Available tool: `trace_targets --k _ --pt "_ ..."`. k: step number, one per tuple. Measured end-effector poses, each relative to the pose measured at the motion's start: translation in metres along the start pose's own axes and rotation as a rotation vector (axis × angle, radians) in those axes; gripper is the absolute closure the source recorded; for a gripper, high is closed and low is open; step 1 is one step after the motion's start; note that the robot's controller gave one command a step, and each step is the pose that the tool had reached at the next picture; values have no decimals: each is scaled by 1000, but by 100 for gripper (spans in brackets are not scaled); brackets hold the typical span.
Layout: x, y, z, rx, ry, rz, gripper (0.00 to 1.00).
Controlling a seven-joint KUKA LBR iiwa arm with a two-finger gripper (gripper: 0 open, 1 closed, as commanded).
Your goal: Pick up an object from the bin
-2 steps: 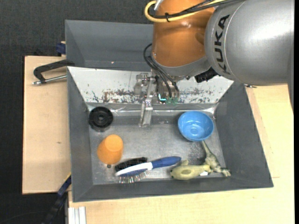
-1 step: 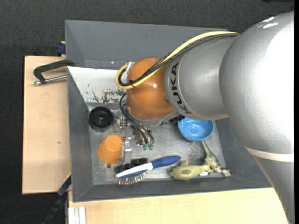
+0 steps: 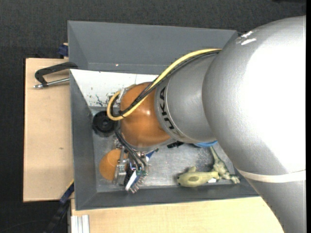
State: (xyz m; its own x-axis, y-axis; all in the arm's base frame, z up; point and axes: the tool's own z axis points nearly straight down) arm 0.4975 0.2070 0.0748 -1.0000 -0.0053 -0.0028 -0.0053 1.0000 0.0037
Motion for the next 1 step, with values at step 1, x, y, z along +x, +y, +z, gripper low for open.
trace_targets --k 1 --pt "-2 -2 -2 -1 -4 3 100"
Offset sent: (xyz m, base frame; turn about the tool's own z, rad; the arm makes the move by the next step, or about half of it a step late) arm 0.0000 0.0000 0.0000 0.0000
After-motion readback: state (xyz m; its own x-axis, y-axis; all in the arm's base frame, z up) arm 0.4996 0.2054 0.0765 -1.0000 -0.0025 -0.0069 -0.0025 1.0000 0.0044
